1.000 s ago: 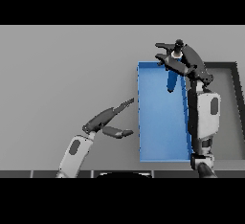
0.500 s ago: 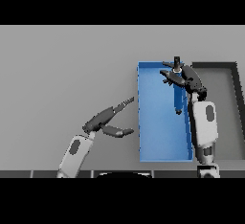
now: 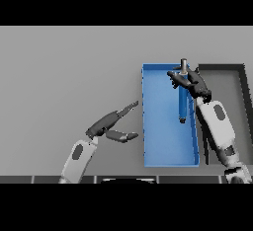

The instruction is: Pick up the blue pipe and place it into the blue bin.

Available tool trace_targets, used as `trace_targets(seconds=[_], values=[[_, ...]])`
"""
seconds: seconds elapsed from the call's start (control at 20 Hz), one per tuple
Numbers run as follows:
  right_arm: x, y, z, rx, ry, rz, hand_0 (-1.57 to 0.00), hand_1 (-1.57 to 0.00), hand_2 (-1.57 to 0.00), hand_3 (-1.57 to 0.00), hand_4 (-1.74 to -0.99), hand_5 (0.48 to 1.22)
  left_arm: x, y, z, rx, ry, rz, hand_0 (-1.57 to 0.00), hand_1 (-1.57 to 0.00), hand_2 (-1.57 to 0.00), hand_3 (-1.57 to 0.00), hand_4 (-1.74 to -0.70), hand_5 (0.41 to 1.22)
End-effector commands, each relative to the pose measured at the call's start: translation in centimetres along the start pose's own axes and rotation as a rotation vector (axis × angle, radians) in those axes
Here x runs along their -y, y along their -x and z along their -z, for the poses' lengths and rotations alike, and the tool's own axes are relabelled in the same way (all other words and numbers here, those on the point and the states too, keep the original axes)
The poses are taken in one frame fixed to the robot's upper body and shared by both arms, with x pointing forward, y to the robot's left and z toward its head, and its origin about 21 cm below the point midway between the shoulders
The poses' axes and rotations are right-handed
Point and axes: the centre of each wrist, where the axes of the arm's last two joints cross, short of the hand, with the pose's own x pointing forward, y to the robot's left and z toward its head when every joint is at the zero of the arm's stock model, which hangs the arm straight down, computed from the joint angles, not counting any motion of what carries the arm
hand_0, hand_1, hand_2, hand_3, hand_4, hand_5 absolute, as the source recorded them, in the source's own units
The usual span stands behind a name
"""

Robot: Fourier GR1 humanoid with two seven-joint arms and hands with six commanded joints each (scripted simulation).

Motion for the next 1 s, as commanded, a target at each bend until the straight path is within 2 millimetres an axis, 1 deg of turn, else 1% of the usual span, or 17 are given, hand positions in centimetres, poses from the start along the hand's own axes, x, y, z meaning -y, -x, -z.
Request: trace_targets(seconds=[0.0,0.05,0.1,0.15,0.25,0.35,0.4,0.55,0.6,0.65,0.7,0.75,0.8,0.85,0.95], values=[[-0.1,-0.2,-0.3,-0.018,-0.024,-0.06,-0.55,-0.52,-0.5,-0.15,-1.339,1.108,-0.2,0.2,-0.2,-0.012,-0.003,0.006,0.0,0.0,0.0,0.0,-0.93,0.494],[-0.4,-0.5,-0.7,-0.011,-0.048,-0.145,-0.44,-0.42,-0.4,-0.12,-1.307,1.068,-0.2,0.3,-0.1,-0.015,0.0,0.007,0.0,0.0,0.0,0.0,-0.93,0.494],[-0.7,-0.8,-1.1,-0.018,-0.056,-0.25,-0.35,-0.34,-0.32,-0.09,-1.279,1.01,-0.2,-0.1,0.3,-0.015,-0.004,0.01,0.0,0.0,0.0,0.0,-0.92,0.494],[-0.6,-0.7,-1.1,-0.032,-0.054,-0.285,-0.28,-0.27,-0.26,-0.08,-1.25,0.962,-0.2,-0.1,0.2,-0.008,-0.005,0.008,0.0,0.0,0.0,0.0,-0.93,0.494],[-1.3,0.1,-0.9,-0.081,-0.093,-0.37,-0.18,-0.17,-0.16,-0.05,-1.219,0.87,0.0,0.0,-0.1,0.0,-0.005,0.004,0.0,0.0,0.0,0.0,-0.93,0.495],[-0.9,-0.1,-1.0,-0.112,-0.101,-0.432,-0.12,-0.11,-0.11,-0.03,-1.19,0.809,-0.3,0.0,0.1,-0.01,-0.01,0.006,0.0,0.0,0.0,0.0,-0.93,0.496],[-1.3,-0.1,-1.0,-0.116,-0.112,-0.469,-0.09,-0.09,-0.08,-0.02,-1.175,0.788,-0.2,0.1,-0.1,-0.018,-0.006,0.003,0.0,0.0,0.0,0.0,-0.93,0.496],[-1.1,0.1,-1.5,-0.131,-0.115,-0.49,-0.05,-0.04,-0.04,-0.01,-1.125,0.747,-0.4,0.2,-0.2,-0.005,-0.003,0.008,0.0,0.0,0.0,0.0,-0.93,0.496],[-1.2,-0.1,-1.7,-0.127,-0.124,-0.494,-0.04,-0.04,-0.03,-0.01,-1.11,0.736,0.1,0.1,0.0,-0.008,0.0,-0.001,0.0,0.0,0.0,0.0,-0.93,0.497],[-1.4,-0.4,-1.6,-0.121,-0.126,-0.501,-0.03,-0.03,-0.03,-0.01,-1.099,0.725,-0.2,0.1,-0.1,-0.013,-0.005,-0.001,0.0,0.0,0.0,0.0,-0.93,0.497],[-1.5,-0.5,-1.7,-0.119,-0.134,-0.512,-0.02,-0.02,-0.02,-0.01,-1.095,0.718,-0.6,-0.2,0.2,-0.015,-0.01,0.0,0.0,0.0,0.0,0.0,-0.93,0.495],[-1.5,-0.3,-2.0,-0.121,-0.142,-0.527,-0.02,-0.02,-0.02,0.0,-1.084,0.714,0.0,0.0,0.1,-0.01,-0.006,-0.001,0.0,0.0,0.0,0.0,-0.93,0.495],[-1.4,-0.1,-2.0,-0.127,-0.146,-0.541,-0.02,-0.02,-0.02,0.0,-1.084,0.713,0.1,0.2,-0.1,-0.017,-0.002,0.001,0.0,0.0,0.0,0.0,-0.93,0.496],[-1.5,-0.4,-2.0,-0.12,-0.15,-0.545,-0.02,-0.02,-0.02,0.0,-1.084,0.712,0.1,0.1,0.3,-0.024,-0.004,0.004,0.0,0.0,0.0,0.0,-0.93,0.496],[-1.4,-0.4,-2.0,-0.124,-0.156,-0.537,-0.02,-0.02,-0.02,0.0,-1.084,0.714,-0.5,0.0,0.5,-0.023,-0.017,0.007,0.0,0.0,0.0,0.0,-0.93,0.495]])
